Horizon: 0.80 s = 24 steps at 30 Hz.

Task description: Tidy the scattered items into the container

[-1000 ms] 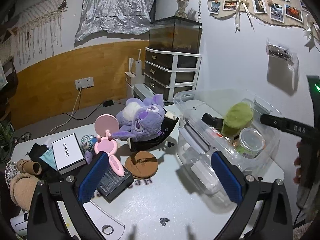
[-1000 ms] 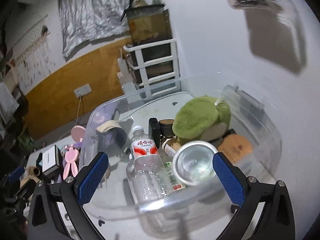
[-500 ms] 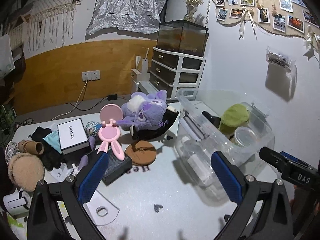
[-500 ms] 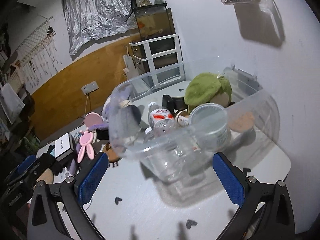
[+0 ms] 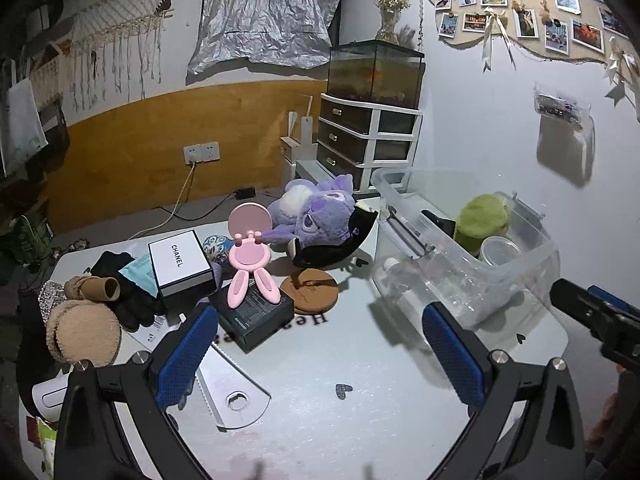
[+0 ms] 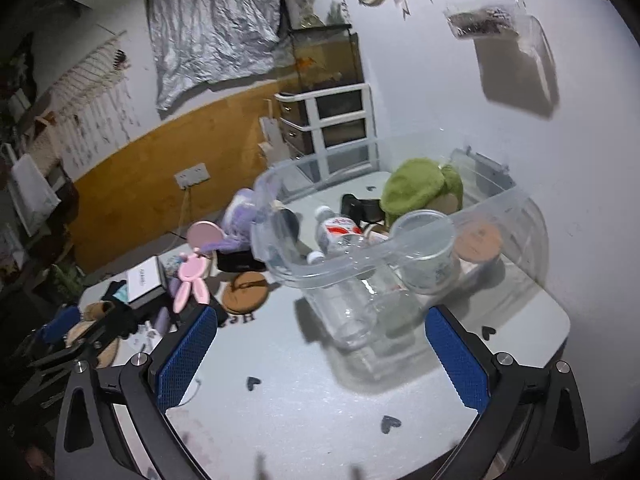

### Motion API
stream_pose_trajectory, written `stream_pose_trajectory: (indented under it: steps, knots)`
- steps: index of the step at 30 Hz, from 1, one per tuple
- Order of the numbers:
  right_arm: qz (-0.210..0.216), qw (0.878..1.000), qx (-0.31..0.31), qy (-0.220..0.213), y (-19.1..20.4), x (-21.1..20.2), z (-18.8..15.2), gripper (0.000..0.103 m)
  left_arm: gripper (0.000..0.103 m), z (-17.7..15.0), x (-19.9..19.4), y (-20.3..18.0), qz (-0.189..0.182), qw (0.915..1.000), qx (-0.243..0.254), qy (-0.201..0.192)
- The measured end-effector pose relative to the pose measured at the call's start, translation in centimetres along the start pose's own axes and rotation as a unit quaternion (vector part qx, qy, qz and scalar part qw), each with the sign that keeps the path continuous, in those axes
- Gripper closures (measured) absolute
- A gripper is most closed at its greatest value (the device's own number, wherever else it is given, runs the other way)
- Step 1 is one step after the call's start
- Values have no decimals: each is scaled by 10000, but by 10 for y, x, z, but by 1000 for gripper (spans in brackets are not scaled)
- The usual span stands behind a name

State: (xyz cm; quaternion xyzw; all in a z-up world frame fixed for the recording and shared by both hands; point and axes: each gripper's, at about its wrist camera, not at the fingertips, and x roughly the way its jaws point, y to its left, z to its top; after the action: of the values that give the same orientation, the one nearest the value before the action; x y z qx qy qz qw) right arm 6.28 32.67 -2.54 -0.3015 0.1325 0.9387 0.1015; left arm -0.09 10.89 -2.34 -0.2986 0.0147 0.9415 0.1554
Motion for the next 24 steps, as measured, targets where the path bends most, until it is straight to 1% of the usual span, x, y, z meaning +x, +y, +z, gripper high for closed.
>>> stream_pose_trajectory:
  steps: [8,13,18,24]
  knots:
    - [-493,9982,-227,-253,12,-15,-6,0,0,-3,-9,8,-51,9999,54,-76]
    - [-680,9970,-241,-273,12,-18,-10,0,0,-4,-11,9,-114,9999,100,-82]
    - [-795,9962,-158,-303,9,-20,-13,0,0,-5,-12,7,-205,9996,159,-65]
    - [-790,9964,-105,-301,8,-23,-15,0,0,-6,-14,3,-205,9996,178,-72]
